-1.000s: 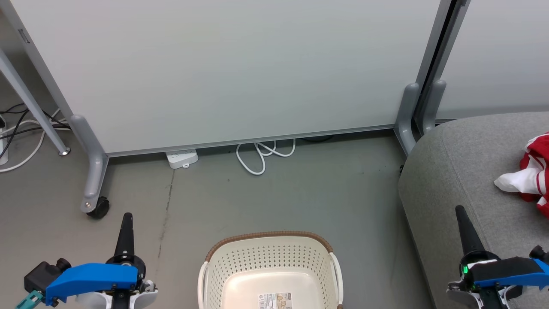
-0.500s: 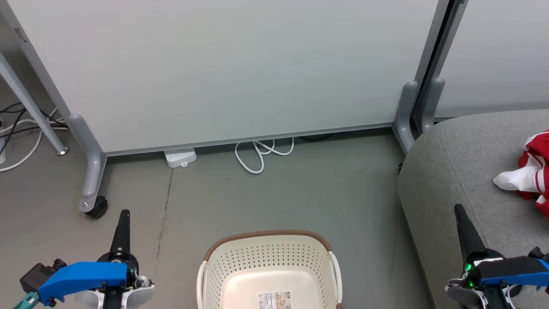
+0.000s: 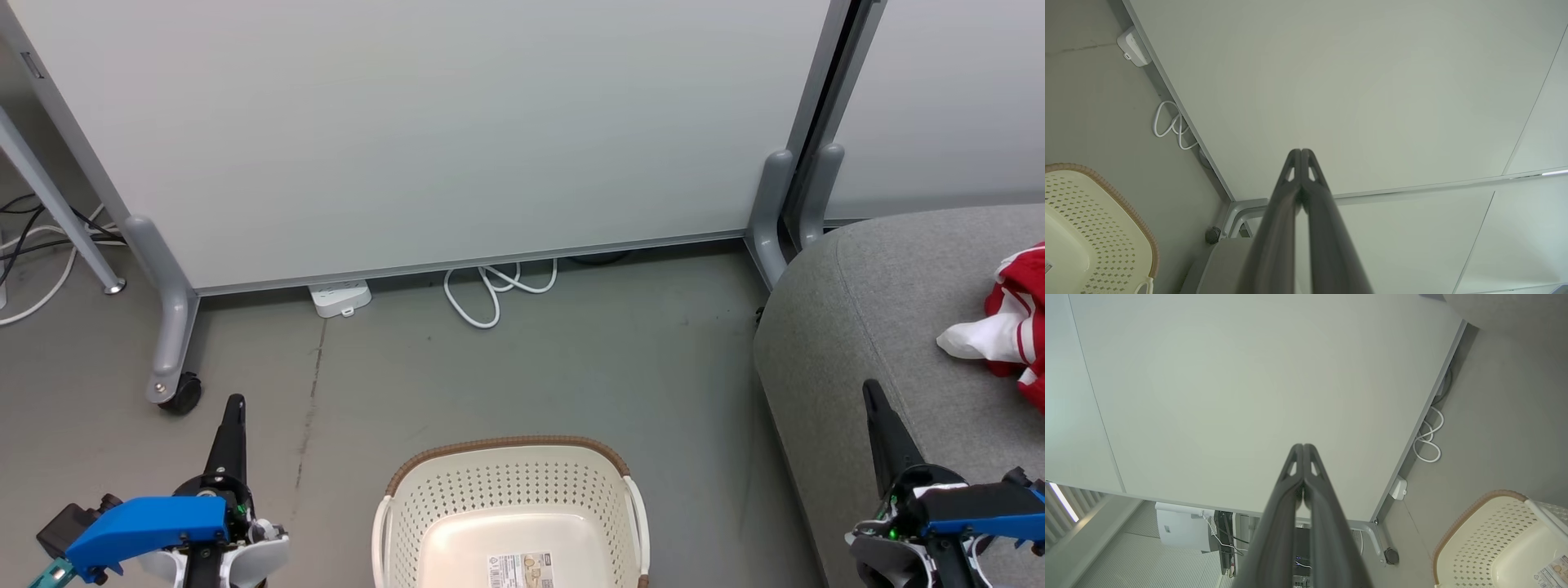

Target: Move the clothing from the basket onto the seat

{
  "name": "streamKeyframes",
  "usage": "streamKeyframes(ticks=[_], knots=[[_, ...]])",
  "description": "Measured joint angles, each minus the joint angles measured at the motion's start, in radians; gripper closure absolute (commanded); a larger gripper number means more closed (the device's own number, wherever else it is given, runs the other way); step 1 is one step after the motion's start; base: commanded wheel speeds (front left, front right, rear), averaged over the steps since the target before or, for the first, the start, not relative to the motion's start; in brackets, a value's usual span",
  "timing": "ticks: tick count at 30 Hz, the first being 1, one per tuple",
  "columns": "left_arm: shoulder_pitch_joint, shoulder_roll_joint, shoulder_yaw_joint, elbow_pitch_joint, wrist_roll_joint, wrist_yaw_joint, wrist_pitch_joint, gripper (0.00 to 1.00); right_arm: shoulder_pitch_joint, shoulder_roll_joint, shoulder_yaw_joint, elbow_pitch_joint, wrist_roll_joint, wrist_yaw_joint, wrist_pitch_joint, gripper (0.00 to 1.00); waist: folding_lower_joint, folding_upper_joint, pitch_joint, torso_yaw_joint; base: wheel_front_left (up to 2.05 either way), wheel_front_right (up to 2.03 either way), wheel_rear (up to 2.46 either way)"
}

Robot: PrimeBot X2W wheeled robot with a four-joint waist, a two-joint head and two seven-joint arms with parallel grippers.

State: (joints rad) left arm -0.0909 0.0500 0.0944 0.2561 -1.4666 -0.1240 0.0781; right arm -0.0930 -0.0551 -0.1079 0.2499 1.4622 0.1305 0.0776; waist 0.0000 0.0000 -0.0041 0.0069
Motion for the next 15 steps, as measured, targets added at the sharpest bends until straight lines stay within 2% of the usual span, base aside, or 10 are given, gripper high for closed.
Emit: streamKeyframes(ticks=[15], knots=[[-0.009, 0.000, 0.016, -0.006, -0.106, 0.000, 0.026, 1.00, -0.007, 0.003, -0.004, -0.003, 0.108, 0.000, 0.028, 1.00, 0.0000, 0.0000, 0.005, -0.005, 0.00, 0.00, 0.00]])
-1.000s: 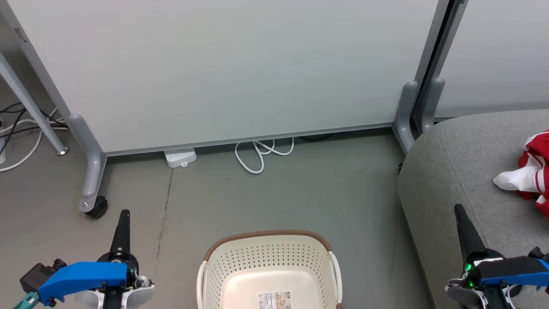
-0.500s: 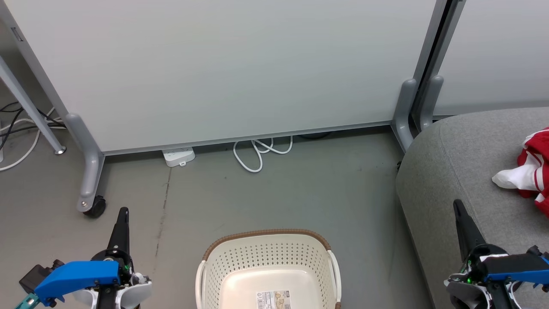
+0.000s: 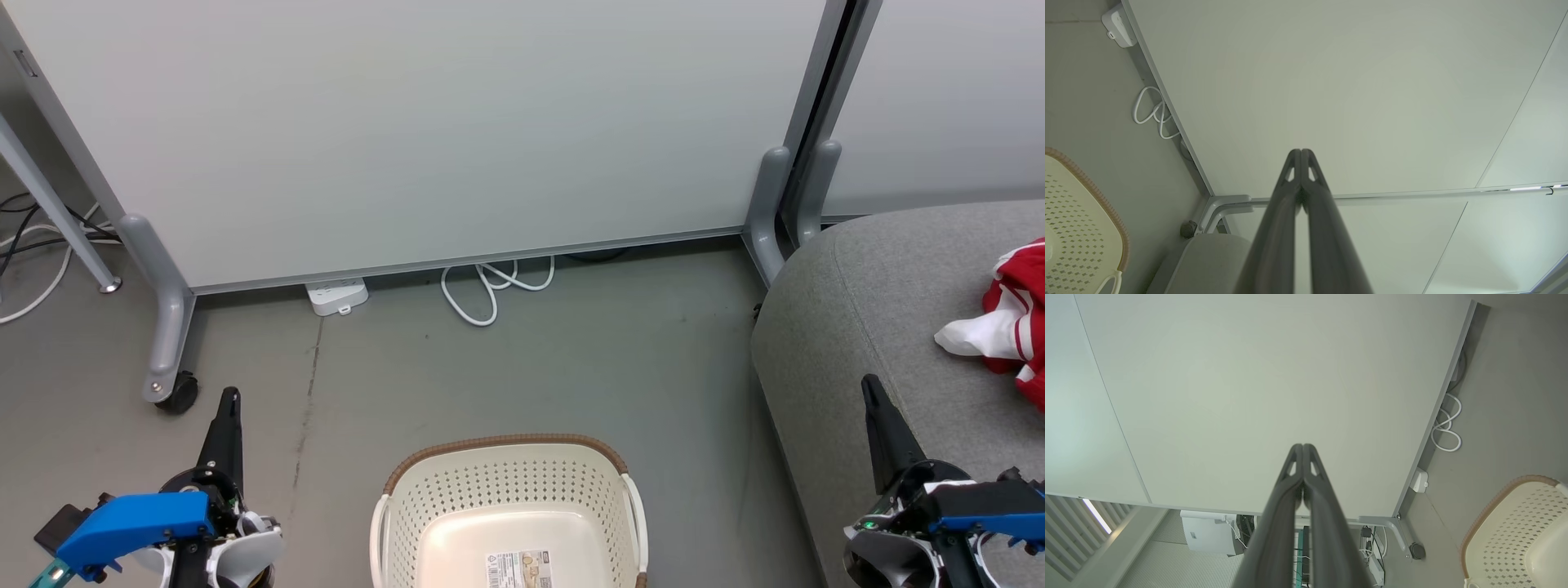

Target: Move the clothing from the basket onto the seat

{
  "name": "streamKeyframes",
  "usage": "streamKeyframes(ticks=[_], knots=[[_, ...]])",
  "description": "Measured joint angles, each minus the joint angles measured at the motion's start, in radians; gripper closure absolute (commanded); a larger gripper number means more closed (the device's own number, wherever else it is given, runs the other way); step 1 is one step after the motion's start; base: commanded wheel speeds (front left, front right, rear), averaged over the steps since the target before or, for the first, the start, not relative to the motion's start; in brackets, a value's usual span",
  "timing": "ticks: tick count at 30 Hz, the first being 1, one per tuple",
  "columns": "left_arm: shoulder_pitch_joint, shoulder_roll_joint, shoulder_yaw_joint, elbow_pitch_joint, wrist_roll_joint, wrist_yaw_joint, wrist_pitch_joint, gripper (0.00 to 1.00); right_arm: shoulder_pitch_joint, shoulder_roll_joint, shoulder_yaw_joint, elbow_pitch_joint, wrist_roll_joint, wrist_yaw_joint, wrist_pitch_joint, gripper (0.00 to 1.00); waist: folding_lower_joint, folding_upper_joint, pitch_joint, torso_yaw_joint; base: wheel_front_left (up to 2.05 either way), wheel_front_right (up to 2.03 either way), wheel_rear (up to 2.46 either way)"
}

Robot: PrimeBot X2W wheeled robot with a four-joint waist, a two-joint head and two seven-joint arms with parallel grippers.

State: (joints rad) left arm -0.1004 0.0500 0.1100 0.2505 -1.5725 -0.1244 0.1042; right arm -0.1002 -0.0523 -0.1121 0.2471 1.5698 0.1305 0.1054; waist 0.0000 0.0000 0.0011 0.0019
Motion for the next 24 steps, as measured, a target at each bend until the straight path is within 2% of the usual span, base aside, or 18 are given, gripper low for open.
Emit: streamKeyframes(ticks=[6, 24], knots=[[-0.003, 0.000, 0.004, -0.002, -0.039, -0.001, 0.009, 1.00, -0.001, 0.001, -0.002, -0.001, 0.039, 0.000, 0.009, 1.00, 0.0000, 0.0000, 0.002, -0.002, 0.00, 0.00, 0.00], [-0.004, 0.000, 0.004, -0.003, -0.039, -0.001, 0.010, 1.00, -0.003, 0.001, -0.002, -0.001, 0.042, 0.000, 0.009, 1.00, 0.0000, 0.0000, 0.002, -0.002, 0.00, 0.00, 0.00]])
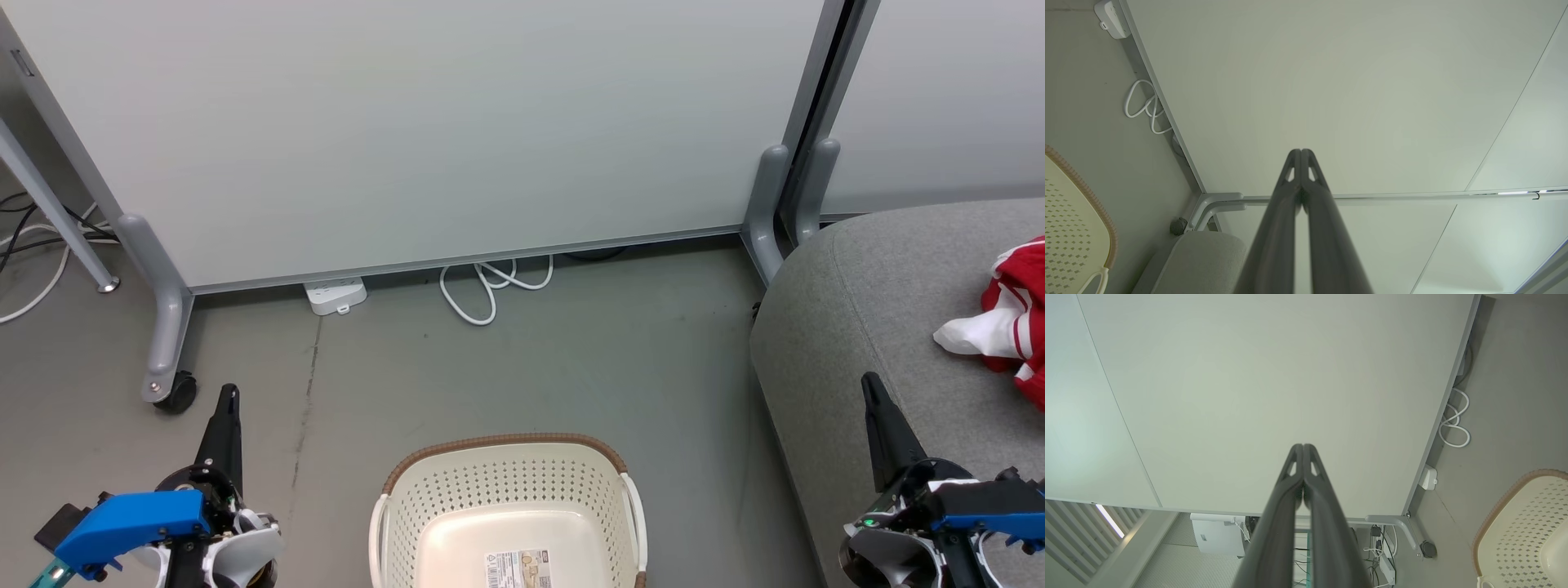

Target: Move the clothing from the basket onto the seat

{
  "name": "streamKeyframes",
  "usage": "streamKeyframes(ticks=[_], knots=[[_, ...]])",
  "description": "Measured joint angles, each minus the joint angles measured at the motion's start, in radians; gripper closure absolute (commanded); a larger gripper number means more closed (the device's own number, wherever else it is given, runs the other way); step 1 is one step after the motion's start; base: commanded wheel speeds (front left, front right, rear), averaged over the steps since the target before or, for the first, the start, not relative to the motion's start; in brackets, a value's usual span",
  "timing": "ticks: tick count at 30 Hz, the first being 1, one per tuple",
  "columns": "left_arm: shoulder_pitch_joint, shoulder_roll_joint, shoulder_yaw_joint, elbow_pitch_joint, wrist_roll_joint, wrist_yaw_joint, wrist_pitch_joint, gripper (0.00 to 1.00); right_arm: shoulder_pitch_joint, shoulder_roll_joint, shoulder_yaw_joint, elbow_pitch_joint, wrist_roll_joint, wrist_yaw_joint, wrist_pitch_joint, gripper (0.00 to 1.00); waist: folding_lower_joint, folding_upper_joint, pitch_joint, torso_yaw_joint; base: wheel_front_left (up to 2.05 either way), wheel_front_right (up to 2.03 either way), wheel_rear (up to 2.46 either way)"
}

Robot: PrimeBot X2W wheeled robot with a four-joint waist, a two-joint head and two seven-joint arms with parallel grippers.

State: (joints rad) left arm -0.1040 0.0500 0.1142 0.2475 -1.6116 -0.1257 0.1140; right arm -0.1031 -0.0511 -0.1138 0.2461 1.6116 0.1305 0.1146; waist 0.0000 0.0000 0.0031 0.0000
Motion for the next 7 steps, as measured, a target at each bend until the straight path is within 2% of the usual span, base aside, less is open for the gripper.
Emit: streamKeyframes(ticks=[7], knots=[[0.000, 0.000, 0.000, 0.000, 0.000, 0.000, 0.000, 1.00, 0.000, 0.000, 0.000, 0.000, 0.000, 0.000, 0.000, 1.00, 0.0000, 0.0000, 0.000, 0.000, 0.00, 0.00, 0.00]])
